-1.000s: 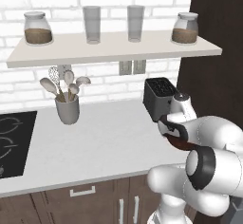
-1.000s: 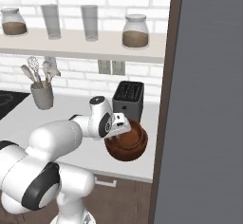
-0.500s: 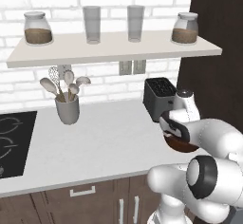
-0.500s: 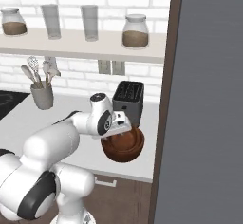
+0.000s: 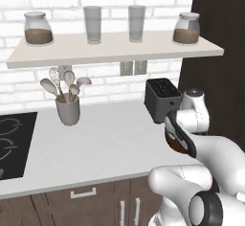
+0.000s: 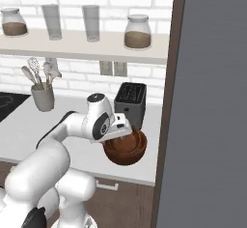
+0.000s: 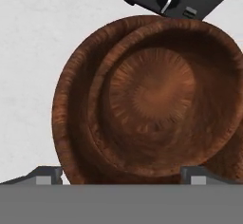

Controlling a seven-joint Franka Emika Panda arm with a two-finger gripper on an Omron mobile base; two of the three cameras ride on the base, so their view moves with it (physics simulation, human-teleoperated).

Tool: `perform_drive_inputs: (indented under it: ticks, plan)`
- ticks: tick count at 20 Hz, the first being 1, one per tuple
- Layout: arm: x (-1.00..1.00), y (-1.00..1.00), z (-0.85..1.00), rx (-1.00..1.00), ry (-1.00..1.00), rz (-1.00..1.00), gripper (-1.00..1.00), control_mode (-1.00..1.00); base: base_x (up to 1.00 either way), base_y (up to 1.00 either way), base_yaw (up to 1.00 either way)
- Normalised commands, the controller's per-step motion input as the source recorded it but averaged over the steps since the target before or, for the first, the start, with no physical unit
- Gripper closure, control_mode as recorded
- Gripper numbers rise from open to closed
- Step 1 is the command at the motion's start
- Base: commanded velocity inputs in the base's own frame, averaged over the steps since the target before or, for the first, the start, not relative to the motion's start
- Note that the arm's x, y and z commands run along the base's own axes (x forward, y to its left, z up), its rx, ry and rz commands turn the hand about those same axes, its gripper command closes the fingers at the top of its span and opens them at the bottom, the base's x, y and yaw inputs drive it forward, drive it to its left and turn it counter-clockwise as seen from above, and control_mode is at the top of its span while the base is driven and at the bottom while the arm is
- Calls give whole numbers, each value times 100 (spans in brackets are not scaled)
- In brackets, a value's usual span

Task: Pick up the bowls on the counter and stack them on top of one another in the open cabinet. Place the smaller bowl on top of the larger bowl.

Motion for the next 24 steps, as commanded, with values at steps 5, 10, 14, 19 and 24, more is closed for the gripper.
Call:
perform_drive_inputs:
  ticks: [5, 10, 14, 19, 24]
  plan:
    - [1, 13, -18, 2, 0, 0, -100, -100, 0, 0, 0]
    - [25, 1, -24, 0, 0, 1, -100, -100, 0, 0, 0]
    - [45, 0, -38, -2, 4, 4, -100, -100, 0, 0, 0]
    - [21, 0, -44, -2, 8, 6, -100, -100, 0, 0, 0]
    - [-63, 0, -6, 0, 0, 2, -100, -100, 0, 0, 0]
